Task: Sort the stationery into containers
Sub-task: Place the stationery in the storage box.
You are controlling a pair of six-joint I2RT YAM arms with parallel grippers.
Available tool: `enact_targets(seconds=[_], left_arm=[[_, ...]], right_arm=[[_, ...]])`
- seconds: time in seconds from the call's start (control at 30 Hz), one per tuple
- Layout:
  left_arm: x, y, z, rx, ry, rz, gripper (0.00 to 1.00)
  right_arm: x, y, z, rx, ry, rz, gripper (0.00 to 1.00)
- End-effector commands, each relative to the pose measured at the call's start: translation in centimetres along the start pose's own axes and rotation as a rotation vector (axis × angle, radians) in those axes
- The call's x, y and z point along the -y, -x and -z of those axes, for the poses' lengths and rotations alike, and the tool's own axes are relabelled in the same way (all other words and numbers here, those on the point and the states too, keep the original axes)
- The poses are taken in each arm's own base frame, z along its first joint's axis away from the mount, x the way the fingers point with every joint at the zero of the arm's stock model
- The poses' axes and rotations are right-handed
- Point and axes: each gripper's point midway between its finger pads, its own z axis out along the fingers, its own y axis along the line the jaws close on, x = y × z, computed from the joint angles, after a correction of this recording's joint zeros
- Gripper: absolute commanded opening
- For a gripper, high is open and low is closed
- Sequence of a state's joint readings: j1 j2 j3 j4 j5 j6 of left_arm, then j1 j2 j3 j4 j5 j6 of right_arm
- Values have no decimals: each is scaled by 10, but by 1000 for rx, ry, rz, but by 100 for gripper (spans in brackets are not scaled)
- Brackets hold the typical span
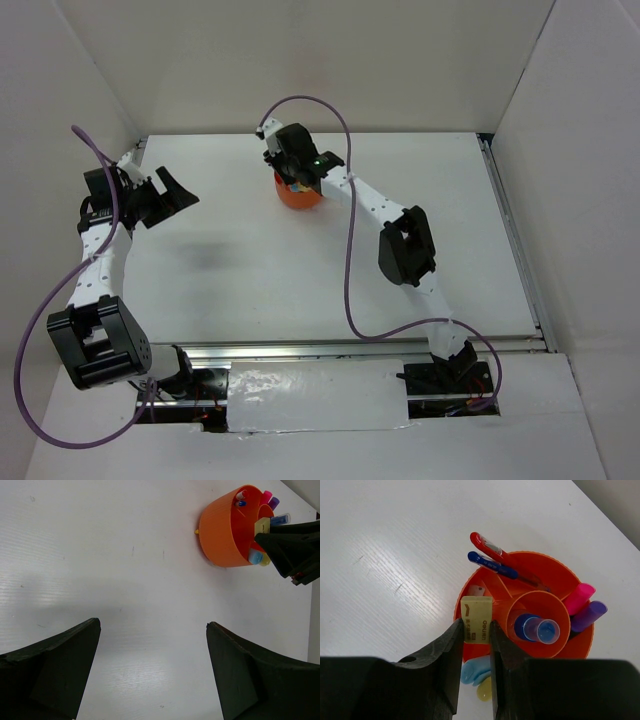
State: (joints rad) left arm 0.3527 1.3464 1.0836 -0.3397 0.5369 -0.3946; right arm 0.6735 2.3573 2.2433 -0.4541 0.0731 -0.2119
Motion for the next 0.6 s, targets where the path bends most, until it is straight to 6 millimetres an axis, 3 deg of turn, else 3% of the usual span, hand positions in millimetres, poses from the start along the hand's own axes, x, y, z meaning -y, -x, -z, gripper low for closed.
enact_targets(seconds=[0.0, 0.1, 0.17, 0.3, 0.47, 0.57], left_arm=[[2, 10, 0, 23, -8, -23, 99], [1, 11, 2, 29, 4, -26, 99], [-1, 10, 3, 36, 17, -27, 99], [2, 11, 5, 45, 19, -41, 99], [7, 14, 7, 52, 27, -79, 99], [13, 19, 11, 66, 30, -117, 99]], right_arm=[[11, 8, -8, 45, -43, 10, 18], [10, 7, -8, 42, -45, 14, 24], [12, 8, -7, 44, -49, 13, 38], [10, 15, 0, 55, -39, 8, 51], [7, 36, 19, 90, -29, 4, 53], [1, 66, 49, 143, -7, -5, 53]])
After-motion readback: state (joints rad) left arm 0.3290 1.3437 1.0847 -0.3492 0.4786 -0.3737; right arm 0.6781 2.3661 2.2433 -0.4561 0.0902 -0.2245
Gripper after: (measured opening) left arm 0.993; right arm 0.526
